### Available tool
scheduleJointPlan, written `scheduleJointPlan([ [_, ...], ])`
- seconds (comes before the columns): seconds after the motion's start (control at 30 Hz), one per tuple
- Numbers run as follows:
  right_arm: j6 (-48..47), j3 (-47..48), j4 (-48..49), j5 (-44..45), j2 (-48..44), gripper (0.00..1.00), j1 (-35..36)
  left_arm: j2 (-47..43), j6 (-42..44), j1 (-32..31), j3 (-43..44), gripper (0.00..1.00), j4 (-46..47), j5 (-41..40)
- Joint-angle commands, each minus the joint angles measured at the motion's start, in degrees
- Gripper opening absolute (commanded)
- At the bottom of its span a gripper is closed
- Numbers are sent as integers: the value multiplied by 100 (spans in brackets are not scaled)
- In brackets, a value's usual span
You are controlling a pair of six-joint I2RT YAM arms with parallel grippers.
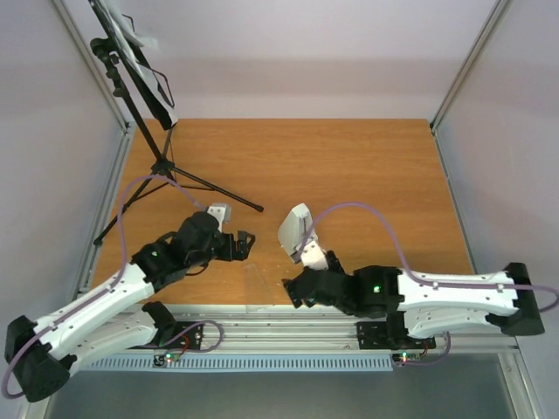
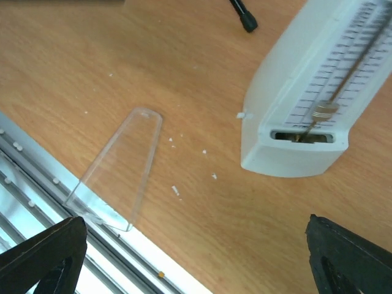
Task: Pack up the instrument practice props
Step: Pick up the cover of the metronome from the center of the board.
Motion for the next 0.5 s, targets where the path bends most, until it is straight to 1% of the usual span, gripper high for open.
scheduleJointPlan([
  [0.0, 1094, 948, -1178, 1046, 931, 99, 643, -39, 756, 185, 1419, 99, -1289, -5],
  [0.1, 1217, 1259, -1046, 634, 1565, 99, 639, 303, 1245, 662, 2361, 99, -2028, 549],
  [0.2, 1488, 1266, -726, 419, 1865, 98, 626, 435, 1683, 1117, 2833, 99, -2253, 545],
  [0.27, 1619, 1189, -451, 72, 1900, 99, 495, 379, 1855, 1413, 2931, 99, -2226, 457],
  [0.33, 1804, 1120, -268, -743, 2013, 98, 56, 240, 1954, 1693, 2876, 99, -2093, 352],
  [0.37, 1855, 1101, -194, -1050, 2107, 95, -175, 173, 1998, 1824, 2811, 99, -1996, 299],
  [0.43, 1644, 1291, -138, -1224, 2344, 93, -194, 77, 2085, 2037, 2679, 99, -1880, 78],
  [0.47, 1609, 1460, -267, -1237, 2489, 93, -184, 62, 2165, 2128, 2640, 99, -1885, 8],
])
